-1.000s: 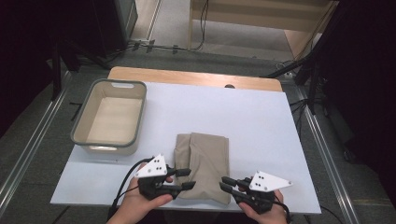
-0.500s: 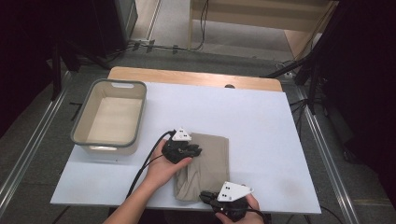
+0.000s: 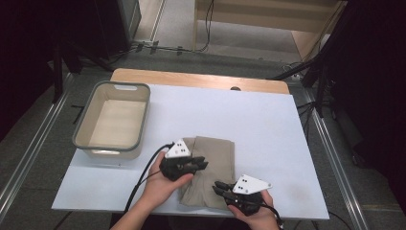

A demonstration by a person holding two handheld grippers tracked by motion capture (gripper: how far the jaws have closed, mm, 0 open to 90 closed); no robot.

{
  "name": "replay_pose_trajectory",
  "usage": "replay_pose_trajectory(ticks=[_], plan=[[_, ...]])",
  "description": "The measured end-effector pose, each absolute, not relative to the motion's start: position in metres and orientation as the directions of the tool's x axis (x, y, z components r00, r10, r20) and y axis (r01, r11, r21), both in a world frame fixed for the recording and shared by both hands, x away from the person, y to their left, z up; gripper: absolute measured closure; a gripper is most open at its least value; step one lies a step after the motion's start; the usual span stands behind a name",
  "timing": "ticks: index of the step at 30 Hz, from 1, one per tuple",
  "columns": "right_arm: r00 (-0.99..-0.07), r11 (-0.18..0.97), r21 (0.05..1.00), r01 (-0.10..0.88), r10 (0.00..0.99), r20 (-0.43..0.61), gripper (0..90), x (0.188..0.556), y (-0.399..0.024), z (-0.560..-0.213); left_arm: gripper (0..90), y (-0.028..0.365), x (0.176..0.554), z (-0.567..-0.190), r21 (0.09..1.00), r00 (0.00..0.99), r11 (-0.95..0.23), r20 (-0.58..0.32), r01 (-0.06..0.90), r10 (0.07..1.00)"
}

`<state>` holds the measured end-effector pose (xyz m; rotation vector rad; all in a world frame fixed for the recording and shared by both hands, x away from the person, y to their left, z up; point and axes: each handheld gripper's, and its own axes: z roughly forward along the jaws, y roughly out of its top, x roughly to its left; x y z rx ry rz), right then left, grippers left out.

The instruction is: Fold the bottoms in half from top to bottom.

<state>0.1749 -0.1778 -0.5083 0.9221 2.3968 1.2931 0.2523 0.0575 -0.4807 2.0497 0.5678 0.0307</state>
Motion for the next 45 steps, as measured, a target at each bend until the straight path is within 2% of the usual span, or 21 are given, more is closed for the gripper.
replay_pose_trajectory(ticks=[5,7,10,13,16,21,24,27,30,33,36,40,42,45], plan=[[-0.779,0.409,0.821,0.399,0.623,0.068,75.9,0.171,-0.171,-0.513,77.0,0.061,0.224,-0.490,0.798,0.907,-0.489,-0.160,0.352,0.390],[-0.814,0.435,0.817,0.380,0.576,0.072,72.7,0.166,-0.170,-0.511,78.3,0.065,0.218,-0.493,0.779,0.911,-0.533,-0.116,0.330,0.395],[-0.841,0.440,0.822,0.362,0.534,0.085,68.9,0.164,-0.176,-0.506,78.2,0.074,0.217,-0.495,0.778,0.905,-0.526,-0.126,0.344,0.406],[-0.816,0.388,0.840,0.380,0.568,0.106,65.2,0.170,-0.191,-0.499,78.0,0.081,0.217,-0.495,0.781,0.898,-0.511,-0.140,0.359,0.417],[-0.767,0.349,0.848,0.399,0.634,0.100,57.3,0.182,-0.205,-0.491,77.2,0.085,0.215,-0.497,0.781,0.895,-0.507,-0.144,0.365,0.422],[-0.729,0.352,0.839,0.414,0.680,0.074,49.0,0.209,-0.217,-0.484,69.8,0.089,0.210,-0.496,0.787,0.892,-0.499,-0.139,0.363,0.429],[-0.708,0.346,0.838,0.422,0.703,0.066,45.5,0.231,-0.218,-0.484,59.0,0.092,0.207,-0.492,0.802,0.888,-0.473,-0.149,0.366,0.435],[-0.707,0.342,0.837,0.426,0.704,0.073,42.1,0.250,-0.215,-0.486,53.8,0.091,0.204,-0.486,0.828,0.892,-0.434,-0.161,0.355,0.423],[-0.721,0.345,0.834,0.430,0.688,0.087,38.4,0.270,-0.211,-0.487,58.1,0.084,0.199,-0.482,0.835,0.905,-0.436,-0.156,0.335,0.396],[-0.728,0.357,0.821,0.446,0.679,0.101,35.9,0.288,-0.204,-0.489,66.2,0.078,0.195,-0.488,0.817,0.918,-0.476,-0.156,0.327,0.364],[-0.739,0.367,0.811,0.455,0.664,0.114,32.0,0.305,-0.198,-0.492,73.9,0.076,0.195,-0.500,0.786,0.912,-0.509,-0.162,0.350,0.376],[-0.762,0.410,0.786,0.463,0.637,0.116,26.6,0.326,-0.189,-0.498,76.5,0.079,0.198,-0.504,0.780,0.909,-0.506,-0.186,0.368,0.373],[-0.773,0.438,0.770,0.464,0.625,0.110,24.7,0.334,-0.185,-0.502,72.6,0.080,0.197,-0.502,0.788,0.912,-0.499,-0.189,0.362,0.363],[-0.791,0.464,0.753,0.466,0.600,0.120,22.1,0.343,-0.184,-0.508,58.1,0.086,0.197,-0.495,0.808,0.915,-0.469,-0.200,0.356,0.350]])
